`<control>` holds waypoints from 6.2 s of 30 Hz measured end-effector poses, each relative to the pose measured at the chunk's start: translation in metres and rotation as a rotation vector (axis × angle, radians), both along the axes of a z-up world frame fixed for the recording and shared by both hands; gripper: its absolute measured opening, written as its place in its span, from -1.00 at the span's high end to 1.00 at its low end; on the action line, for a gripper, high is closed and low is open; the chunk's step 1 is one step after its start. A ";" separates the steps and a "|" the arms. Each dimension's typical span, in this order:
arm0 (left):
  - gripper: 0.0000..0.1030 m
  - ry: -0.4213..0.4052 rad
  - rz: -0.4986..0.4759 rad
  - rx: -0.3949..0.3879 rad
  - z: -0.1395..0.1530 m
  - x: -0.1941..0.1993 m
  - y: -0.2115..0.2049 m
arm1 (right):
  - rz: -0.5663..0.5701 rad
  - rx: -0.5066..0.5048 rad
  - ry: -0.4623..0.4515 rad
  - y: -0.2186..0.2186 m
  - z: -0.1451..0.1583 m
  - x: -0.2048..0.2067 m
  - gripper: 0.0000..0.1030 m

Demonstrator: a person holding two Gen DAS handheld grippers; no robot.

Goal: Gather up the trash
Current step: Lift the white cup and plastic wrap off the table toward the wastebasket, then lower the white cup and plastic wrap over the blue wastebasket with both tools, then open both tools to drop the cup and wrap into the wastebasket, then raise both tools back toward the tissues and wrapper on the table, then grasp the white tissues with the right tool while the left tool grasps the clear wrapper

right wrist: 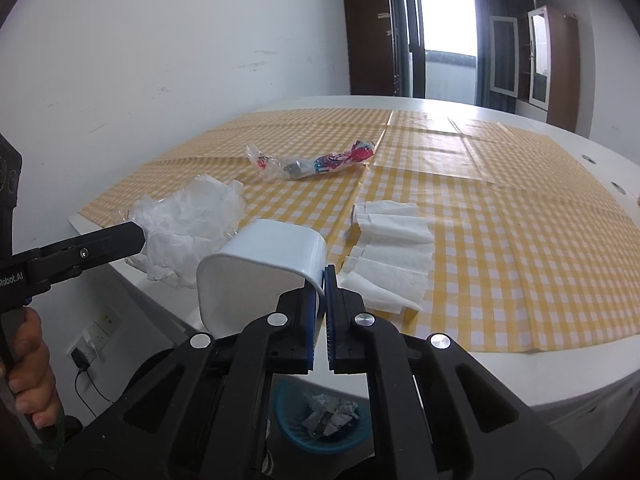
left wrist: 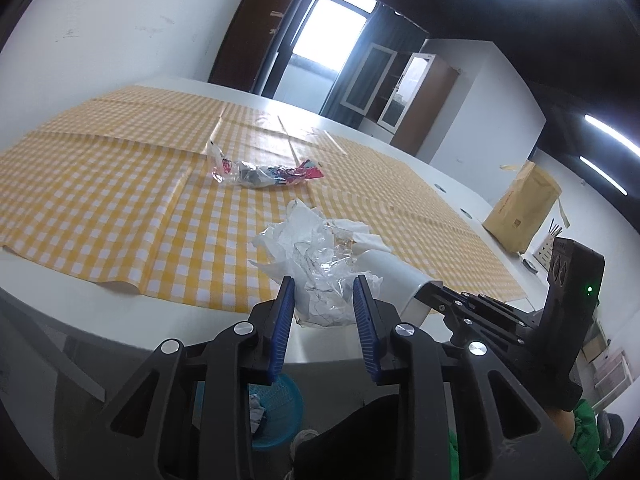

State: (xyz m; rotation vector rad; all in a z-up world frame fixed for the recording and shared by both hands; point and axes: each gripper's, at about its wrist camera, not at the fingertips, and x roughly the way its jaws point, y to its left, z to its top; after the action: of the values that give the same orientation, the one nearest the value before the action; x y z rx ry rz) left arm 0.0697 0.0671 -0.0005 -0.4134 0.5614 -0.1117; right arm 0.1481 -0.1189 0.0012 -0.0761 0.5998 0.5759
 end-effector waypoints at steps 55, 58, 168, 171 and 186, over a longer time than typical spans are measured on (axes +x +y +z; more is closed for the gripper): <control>0.46 0.546 -0.033 -0.168 -0.251 0.019 0.014 | -0.090 -0.089 0.582 -0.015 -0.252 -0.001 0.94; 0.46 0.576 -0.016 -0.134 -0.264 0.039 0.013 | -0.098 -0.110 0.601 -0.008 -0.266 0.008 0.94; -0.36 0.259 0.161 0.265 -0.016 0.236 0.092 | -0.095 -0.014 0.154 0.002 -0.048 0.079 -0.04; 0.33 0.290 0.163 0.264 -0.024 0.242 0.095 | -0.105 -0.067 0.119 0.008 -0.050 0.074 0.17; 0.93 0.006 0.161 0.214 0.034 0.112 0.048 | -0.053 0.098 0.159 -0.015 -0.048 0.048 0.96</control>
State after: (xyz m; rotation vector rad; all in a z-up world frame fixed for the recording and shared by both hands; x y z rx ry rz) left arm 0.1814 0.1150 0.0331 -0.2492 0.5380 0.1033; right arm 0.1959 -0.1337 -0.0470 0.0784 0.7248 0.5621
